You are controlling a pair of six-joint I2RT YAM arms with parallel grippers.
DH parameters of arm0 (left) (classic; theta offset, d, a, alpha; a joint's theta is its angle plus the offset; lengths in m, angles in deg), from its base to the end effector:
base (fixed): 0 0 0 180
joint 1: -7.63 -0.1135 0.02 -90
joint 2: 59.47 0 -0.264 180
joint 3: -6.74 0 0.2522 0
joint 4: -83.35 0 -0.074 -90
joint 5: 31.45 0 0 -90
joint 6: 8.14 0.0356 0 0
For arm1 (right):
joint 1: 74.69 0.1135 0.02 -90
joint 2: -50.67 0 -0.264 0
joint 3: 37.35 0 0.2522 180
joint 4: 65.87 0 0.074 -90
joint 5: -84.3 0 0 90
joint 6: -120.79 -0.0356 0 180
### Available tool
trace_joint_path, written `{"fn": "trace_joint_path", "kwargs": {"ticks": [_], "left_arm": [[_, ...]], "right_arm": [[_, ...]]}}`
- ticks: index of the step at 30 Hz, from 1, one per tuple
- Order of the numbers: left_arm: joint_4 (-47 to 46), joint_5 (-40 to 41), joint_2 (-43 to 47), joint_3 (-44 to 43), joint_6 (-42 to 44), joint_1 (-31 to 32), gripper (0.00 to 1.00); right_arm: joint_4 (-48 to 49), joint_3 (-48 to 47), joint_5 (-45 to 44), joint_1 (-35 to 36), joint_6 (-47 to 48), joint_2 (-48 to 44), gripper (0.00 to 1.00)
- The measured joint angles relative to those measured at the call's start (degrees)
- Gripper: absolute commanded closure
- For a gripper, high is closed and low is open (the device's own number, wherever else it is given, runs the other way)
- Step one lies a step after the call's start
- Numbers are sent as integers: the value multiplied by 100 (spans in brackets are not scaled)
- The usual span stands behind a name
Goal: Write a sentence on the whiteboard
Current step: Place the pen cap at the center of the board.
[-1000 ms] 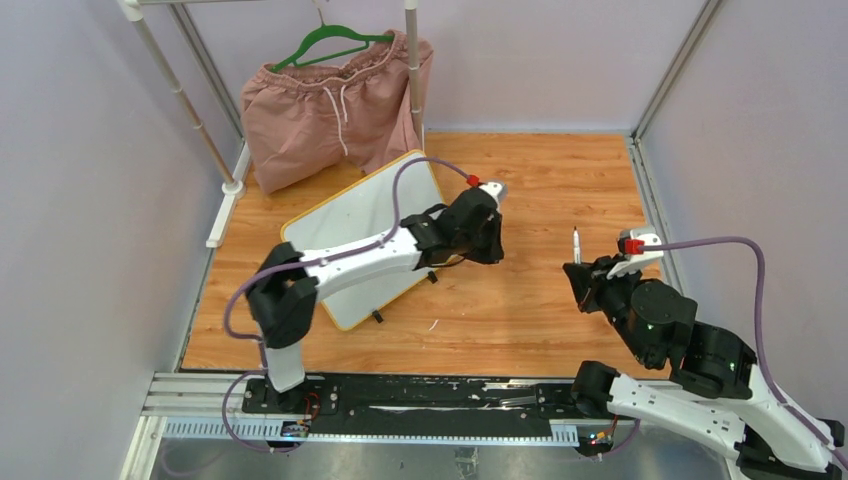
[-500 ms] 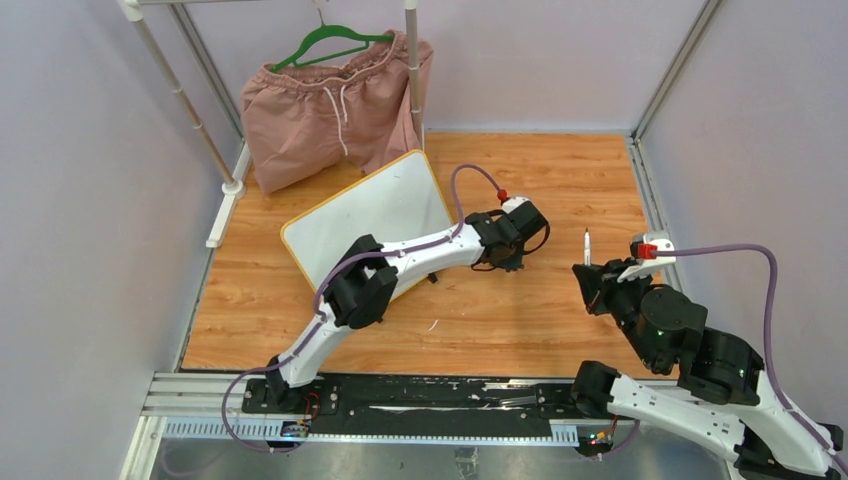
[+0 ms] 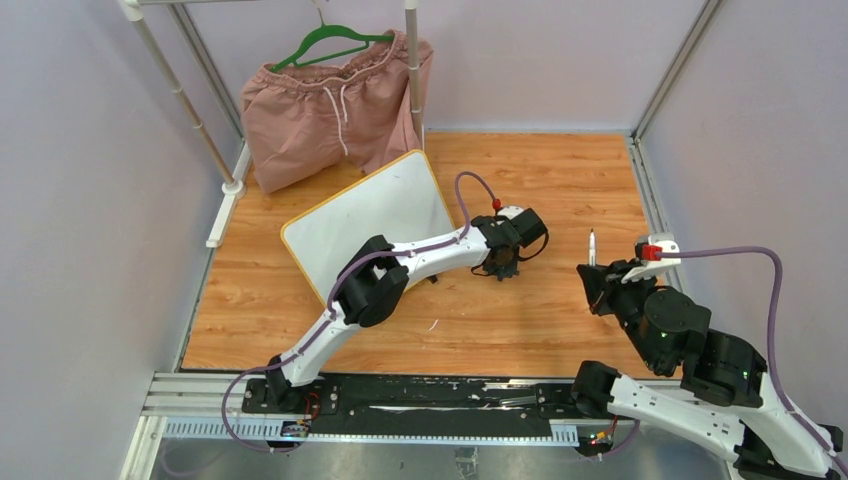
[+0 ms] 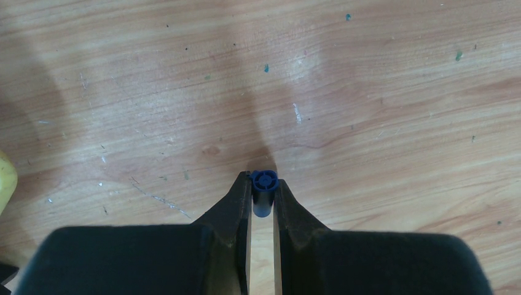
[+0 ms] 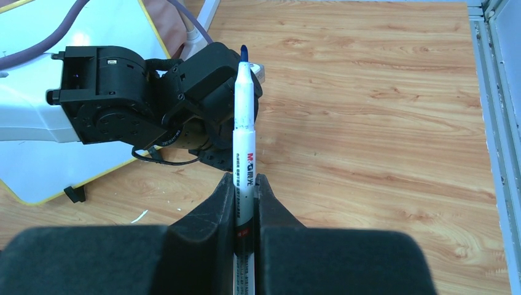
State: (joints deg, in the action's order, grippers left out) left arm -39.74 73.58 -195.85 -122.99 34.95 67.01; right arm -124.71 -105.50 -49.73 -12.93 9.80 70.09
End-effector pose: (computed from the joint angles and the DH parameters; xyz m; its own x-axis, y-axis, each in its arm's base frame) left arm 0.2676 -0.4341 0.1694 -0.8756 0.0946 -0.4737 0.1945 0.9667 -0.1665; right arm 0.0386 0.0195 0.3734 -0.1885 0.1934 -0.9628 -0.2593 0.9358 0.2387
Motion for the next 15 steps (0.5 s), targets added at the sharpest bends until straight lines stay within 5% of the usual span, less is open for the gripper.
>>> {"fn": "trace_joint_path", "kwargs": {"ticks": [15], "left_arm": [[20, -111, -4, -4, -35, 0, 70]], "right_arm": [[-31, -9, -11, 0, -7, -76, 100]]}}
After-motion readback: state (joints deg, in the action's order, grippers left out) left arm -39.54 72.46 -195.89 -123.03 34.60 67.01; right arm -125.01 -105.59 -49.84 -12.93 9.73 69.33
